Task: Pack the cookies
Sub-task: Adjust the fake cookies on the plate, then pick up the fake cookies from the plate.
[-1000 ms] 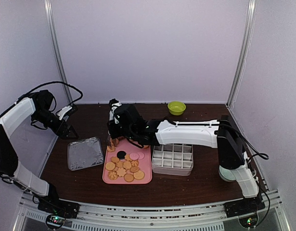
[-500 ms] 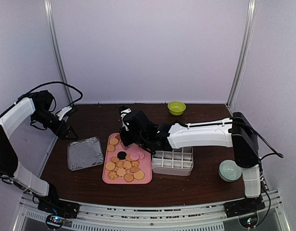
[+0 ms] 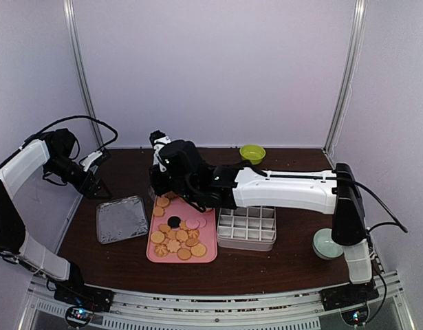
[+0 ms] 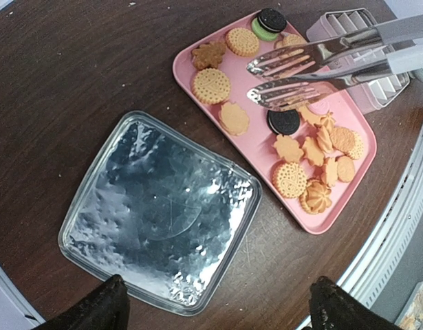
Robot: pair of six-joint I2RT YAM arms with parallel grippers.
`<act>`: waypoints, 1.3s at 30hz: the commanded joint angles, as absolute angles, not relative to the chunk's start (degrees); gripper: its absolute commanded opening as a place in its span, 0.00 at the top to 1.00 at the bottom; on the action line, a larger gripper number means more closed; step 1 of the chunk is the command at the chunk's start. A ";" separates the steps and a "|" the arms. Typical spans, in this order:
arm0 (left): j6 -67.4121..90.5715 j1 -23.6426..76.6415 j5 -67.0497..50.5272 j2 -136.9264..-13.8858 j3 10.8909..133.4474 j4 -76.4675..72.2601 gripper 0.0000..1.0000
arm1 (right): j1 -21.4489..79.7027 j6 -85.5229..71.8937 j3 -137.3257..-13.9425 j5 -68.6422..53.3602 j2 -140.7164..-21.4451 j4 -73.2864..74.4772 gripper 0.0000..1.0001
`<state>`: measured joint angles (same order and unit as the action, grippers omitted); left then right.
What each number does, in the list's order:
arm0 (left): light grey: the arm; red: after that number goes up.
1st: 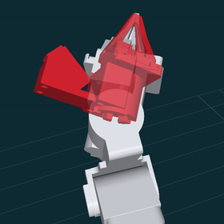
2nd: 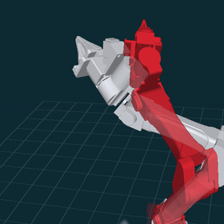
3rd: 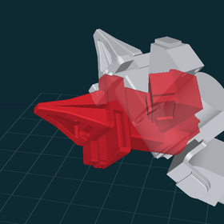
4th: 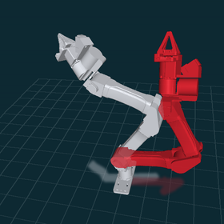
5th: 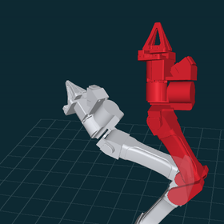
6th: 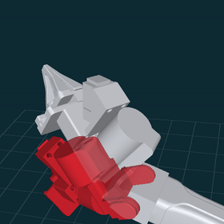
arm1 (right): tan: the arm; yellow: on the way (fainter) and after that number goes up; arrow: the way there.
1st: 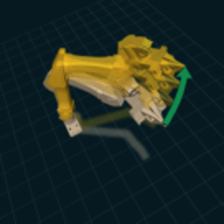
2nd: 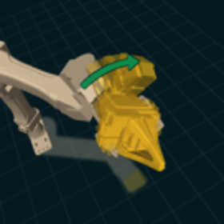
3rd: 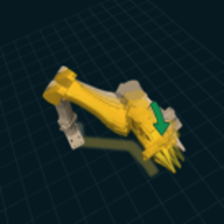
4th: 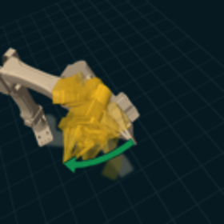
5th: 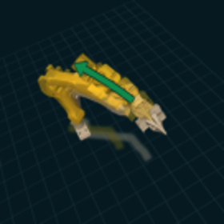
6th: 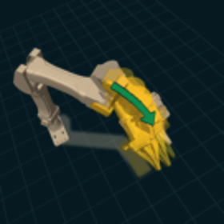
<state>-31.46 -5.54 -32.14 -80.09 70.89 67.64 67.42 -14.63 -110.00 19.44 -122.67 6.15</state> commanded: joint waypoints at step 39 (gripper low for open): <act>-32.65 -5.86 -33.75 -79.61 70.19 68.38 0.08 | 67.18 -12.77 -115.21 22.79 -132.43 9.20 0.57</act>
<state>-31.83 -5.54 -32.60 -80.09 70.59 67.83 67.24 -13.28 -112.86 20.88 -131.24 7.88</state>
